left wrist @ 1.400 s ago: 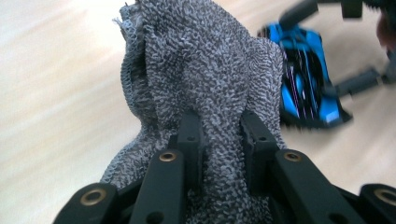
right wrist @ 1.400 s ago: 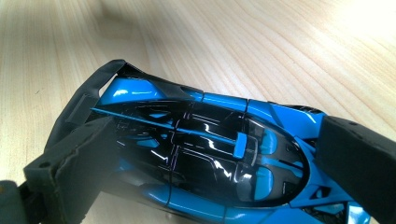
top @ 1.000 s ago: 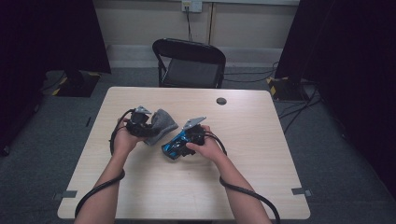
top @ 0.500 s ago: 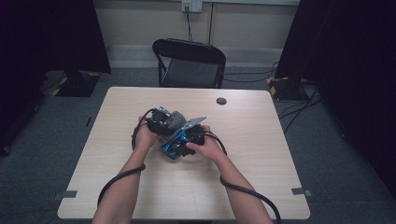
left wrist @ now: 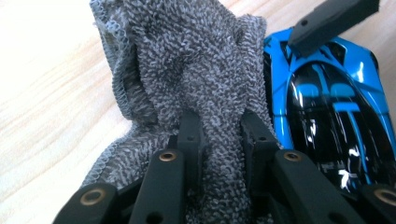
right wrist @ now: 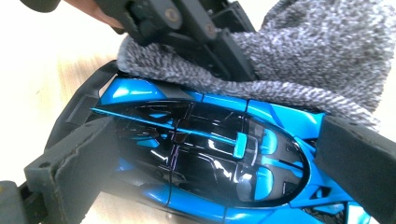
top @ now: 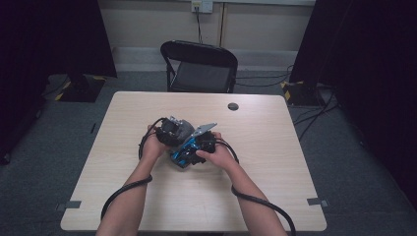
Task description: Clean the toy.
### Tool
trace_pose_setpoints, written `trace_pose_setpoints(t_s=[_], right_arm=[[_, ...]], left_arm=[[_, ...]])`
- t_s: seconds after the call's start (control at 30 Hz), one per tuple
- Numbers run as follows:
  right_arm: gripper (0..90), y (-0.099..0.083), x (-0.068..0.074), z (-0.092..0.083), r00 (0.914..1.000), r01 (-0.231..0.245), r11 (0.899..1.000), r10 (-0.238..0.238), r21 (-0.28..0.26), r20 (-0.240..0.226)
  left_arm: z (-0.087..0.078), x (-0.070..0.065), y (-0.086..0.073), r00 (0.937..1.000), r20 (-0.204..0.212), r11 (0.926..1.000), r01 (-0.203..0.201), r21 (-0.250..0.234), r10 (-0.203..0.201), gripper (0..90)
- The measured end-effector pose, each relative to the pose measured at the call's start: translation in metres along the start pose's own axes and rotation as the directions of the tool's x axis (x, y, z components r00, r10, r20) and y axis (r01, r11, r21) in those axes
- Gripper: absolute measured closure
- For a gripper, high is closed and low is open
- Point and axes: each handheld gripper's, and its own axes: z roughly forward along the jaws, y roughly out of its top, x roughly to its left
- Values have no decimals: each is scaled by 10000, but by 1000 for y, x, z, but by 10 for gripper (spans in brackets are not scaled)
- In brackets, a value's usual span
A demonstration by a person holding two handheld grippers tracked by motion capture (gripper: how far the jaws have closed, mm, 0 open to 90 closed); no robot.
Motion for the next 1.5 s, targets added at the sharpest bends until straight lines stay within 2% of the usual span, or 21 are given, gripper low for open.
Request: trace_pose_setpoints(t_s=[0.07,0.13,0.27,0.47,0.63,0.9,1.07,1.13,1.5], right_arm=[[0,0,0,0,10000,0,10000,0,21,1],[0,0,0,0,10000,1,10000,-1,27,-1],[0,0,0,0,10000,-8,10000,8,0,1],[0,0,0,0,10000,-6,10000,6,19,9],[0,0,0,0,10000,-5,10000,5,8,9],[0,0,0,0,10000,-5,10000,5,17,12],[0,0,0,0,10000,-11,10000,11,31,10],[0,1,0,0,10000,-1,10000,1,41,11],[0,1,0,0,10000,-5,10000,5,88,12]], left_arm=[[-2,0,-2,9999,72,10000,85,12,-85,733],[-6,0,-4,10000,21,9999,-50,107,50,733],[-12,2,-12,9998,189,9998,-58,194,54,733],[-22,4,-21,9998,115,9993,-169,343,165,732],[-29,3,-32,9997,252,9996,57,259,-63,732],[-42,1,-46,9999,102,9989,-126,463,121,732],[-49,-4,-58,9999,149,9995,-39,299,35,731],[-52,-5,-62,9997,213,9997,125,224,-130,731],[-73,-11,-87,9997,224,9998,105,151,-108,730]])
